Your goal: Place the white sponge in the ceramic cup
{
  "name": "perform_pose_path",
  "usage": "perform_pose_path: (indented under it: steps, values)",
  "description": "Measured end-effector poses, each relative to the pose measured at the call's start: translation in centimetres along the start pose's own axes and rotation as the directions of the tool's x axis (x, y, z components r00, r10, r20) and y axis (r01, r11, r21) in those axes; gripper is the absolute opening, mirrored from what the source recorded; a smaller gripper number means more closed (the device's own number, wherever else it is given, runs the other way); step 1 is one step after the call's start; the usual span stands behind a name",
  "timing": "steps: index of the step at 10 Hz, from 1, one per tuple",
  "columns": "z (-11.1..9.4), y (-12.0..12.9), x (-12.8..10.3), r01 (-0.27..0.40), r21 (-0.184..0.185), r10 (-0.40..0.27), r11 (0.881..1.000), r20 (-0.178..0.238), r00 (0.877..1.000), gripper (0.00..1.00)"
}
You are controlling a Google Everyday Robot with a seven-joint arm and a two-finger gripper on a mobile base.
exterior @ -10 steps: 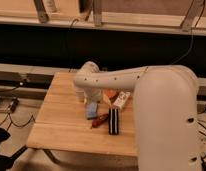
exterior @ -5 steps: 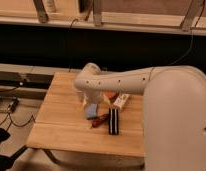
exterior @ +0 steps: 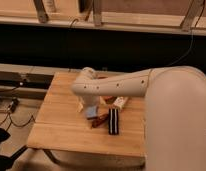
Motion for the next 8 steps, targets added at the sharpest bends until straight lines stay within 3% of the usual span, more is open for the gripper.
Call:
perform_pose_path:
  steps: [2,4,8]
  values:
    - [1.0,0.6,-2.3,-0.011,0.007,0.011,1.0,0.021,1.0,0.8]
    - [2.4,1.0,-3.2,-0.024,0.014,0.024,1.0,0.006,1.0,0.8]
    - [7.1,1.3,-2.5,-0.056,0.027,0.058,0.998,-0.09,0.994,0.8]
